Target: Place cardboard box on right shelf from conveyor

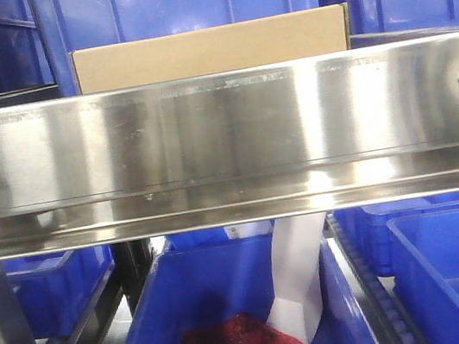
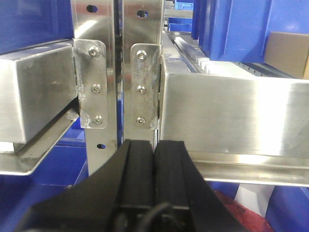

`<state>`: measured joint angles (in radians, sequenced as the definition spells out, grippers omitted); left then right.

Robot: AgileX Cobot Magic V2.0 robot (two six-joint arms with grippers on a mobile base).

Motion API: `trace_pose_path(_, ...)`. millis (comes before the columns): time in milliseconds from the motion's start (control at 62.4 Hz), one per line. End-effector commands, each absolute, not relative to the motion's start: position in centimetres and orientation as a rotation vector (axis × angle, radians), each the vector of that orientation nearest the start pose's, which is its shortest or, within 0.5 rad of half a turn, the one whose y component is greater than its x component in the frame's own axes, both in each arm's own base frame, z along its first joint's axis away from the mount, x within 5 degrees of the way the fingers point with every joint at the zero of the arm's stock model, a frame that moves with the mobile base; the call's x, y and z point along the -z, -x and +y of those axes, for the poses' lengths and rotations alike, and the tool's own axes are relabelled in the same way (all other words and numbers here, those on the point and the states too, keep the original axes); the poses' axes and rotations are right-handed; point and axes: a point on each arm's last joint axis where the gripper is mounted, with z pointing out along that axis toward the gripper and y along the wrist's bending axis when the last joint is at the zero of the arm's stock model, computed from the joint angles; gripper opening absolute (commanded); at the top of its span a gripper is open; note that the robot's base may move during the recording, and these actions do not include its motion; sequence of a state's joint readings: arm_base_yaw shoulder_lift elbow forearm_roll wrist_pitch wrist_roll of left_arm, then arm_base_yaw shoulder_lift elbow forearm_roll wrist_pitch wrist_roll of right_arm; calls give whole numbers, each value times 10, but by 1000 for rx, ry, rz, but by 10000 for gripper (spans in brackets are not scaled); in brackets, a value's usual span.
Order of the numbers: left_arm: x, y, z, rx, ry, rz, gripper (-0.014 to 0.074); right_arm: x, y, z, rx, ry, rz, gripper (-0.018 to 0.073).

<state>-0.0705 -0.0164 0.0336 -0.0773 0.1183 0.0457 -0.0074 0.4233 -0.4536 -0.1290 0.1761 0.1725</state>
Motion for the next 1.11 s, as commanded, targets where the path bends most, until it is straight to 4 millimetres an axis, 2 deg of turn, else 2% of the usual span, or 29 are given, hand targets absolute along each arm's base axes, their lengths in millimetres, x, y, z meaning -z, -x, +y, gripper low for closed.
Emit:
trace_pose_path(0,-198,-56,-4,89,-29,1535,-116,-328,-80,-2,-33,-63,1462,46)
trace_pose_path(192,-198,-56,-4,89,-29,1535,-116,-305,-45,-2,-38,-69,1379,46)
trace_pose_path(337,-198,-56,-4,89,-29,1535,-116,-287,-30,-2,-42,-71,1328,46)
trace_pose_path(497,-198,-56,-4,89,-29,1535,-116,-280,-35,-2,-41,-72,1362,46)
trace_pose_path(898,-198,-56,-4,89,-29,1535,-116,-277,-36,-2,-45,-74,1363,46)
trace_pose_path(1026,-198,-56,-4,89,-29,1535,-116,-261,-43,0,-158,-146,1366,46)
trace_pose_path(1090,-198,-56,-4,89,-29,1535,-116,-248,-46,-1,-145,-138,1364,46)
